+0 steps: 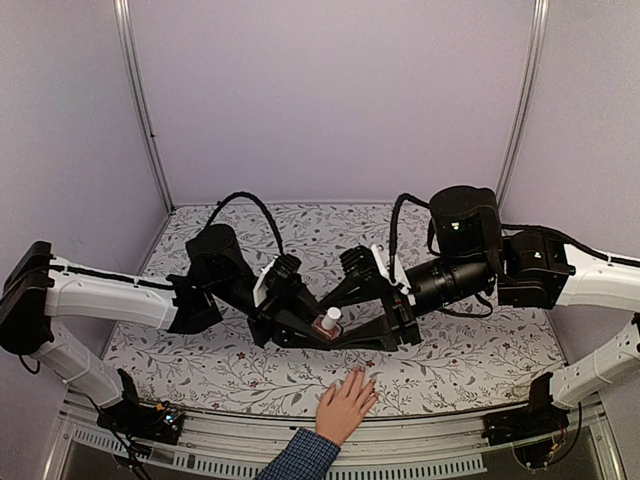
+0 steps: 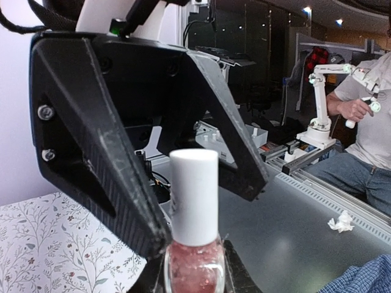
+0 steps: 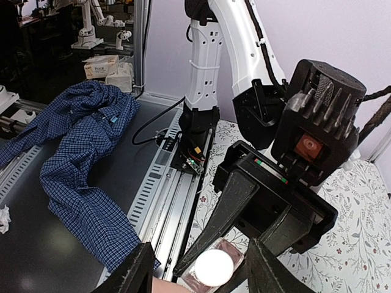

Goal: Paint the nails
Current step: Screw the nail polish bottle.

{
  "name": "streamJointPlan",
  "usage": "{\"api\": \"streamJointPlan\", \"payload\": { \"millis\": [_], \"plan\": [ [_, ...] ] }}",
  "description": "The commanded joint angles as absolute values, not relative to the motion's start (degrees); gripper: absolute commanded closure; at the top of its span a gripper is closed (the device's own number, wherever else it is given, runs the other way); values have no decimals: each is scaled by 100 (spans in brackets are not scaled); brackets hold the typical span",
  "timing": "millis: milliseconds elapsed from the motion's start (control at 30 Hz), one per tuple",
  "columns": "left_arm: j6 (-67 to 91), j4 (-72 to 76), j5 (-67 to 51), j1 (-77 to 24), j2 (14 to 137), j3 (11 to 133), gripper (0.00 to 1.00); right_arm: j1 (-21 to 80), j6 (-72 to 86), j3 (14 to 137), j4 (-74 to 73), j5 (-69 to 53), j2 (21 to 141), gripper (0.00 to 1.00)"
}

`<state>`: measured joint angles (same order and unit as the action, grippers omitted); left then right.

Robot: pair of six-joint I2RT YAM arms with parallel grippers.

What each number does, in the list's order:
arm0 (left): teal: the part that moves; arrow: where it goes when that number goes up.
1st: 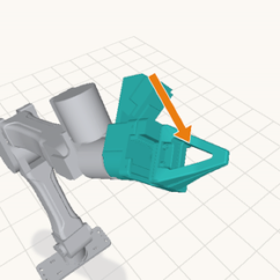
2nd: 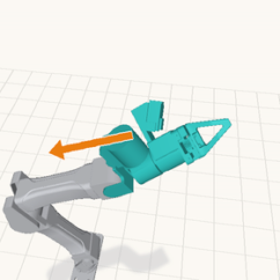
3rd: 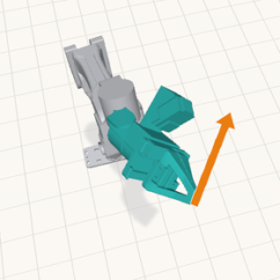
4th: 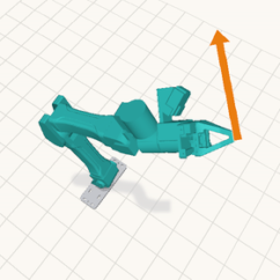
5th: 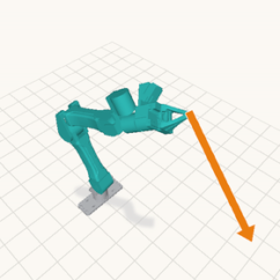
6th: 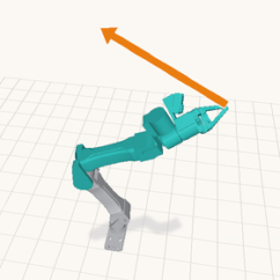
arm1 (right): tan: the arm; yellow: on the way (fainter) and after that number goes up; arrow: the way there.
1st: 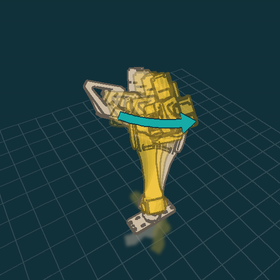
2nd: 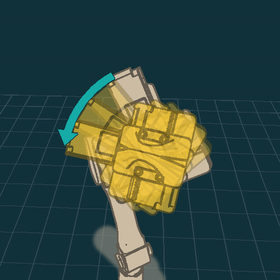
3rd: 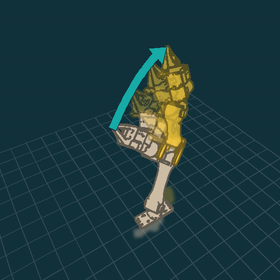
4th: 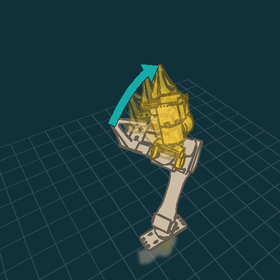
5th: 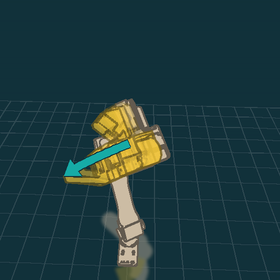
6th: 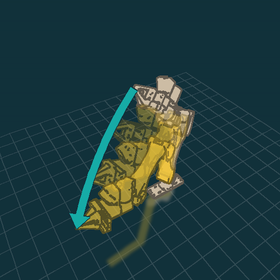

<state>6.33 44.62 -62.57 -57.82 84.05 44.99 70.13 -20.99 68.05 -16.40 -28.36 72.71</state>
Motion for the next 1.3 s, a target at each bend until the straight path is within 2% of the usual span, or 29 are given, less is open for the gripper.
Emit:
{"api": "streamJointPlan", "payload": {
  "millis": [0, 100, 267, 433, 933, 1267],
  "plan": [
    [599, 4447, -6435, -5840, 8493, 4694, 100, 7040, -2218, 7018, -1696, -3022, 7210, 50],
    [594, 4447, -6438, -5850, 8529, 4719, 100, 7040, -2232, 7039, -1705, -3056, 7218, 58],
    [586, 4451, -6447, -5854, 8551, 4740, 100, 7041, -2241, 7056, -1720, -3067, 7229, 65],
    [588, 4456, -6433, -5865, 8563, 4746, 100, 7040, -2250, 7058, -1727, -3101, 7247, 65],
    [561, 4428, -6387, -5893, 8566, 4781, 100, 7042, -2254, 7035, -1745, -3105, 7282, 86],
    [584, 4620, -6082, -5846, 8330, 4698, 100, 7040, -2190, 6850, -1692, -3004, 7338, 94]
  ]
}}
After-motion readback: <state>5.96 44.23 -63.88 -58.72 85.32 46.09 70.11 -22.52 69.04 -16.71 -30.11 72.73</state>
